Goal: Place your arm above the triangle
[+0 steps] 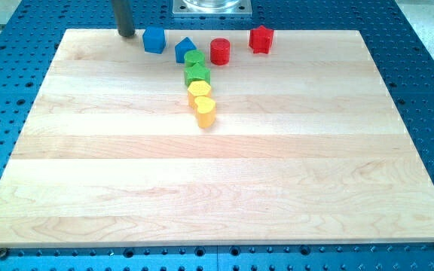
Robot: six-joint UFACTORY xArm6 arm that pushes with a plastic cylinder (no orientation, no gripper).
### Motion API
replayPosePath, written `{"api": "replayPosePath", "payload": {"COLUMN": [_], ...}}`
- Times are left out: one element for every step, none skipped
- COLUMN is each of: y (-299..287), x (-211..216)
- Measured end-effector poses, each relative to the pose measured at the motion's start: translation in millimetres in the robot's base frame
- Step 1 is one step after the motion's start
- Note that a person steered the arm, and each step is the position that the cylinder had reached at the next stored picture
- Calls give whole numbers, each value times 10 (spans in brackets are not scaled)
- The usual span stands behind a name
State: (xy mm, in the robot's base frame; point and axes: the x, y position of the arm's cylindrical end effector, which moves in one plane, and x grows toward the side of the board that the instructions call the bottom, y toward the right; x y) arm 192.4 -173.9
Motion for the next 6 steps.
{"api": "replayPosePath", "payload": {"y": [72, 627, 1114, 1195, 1194, 1141], "x": [-10, -3, 64, 64, 229, 323]}}
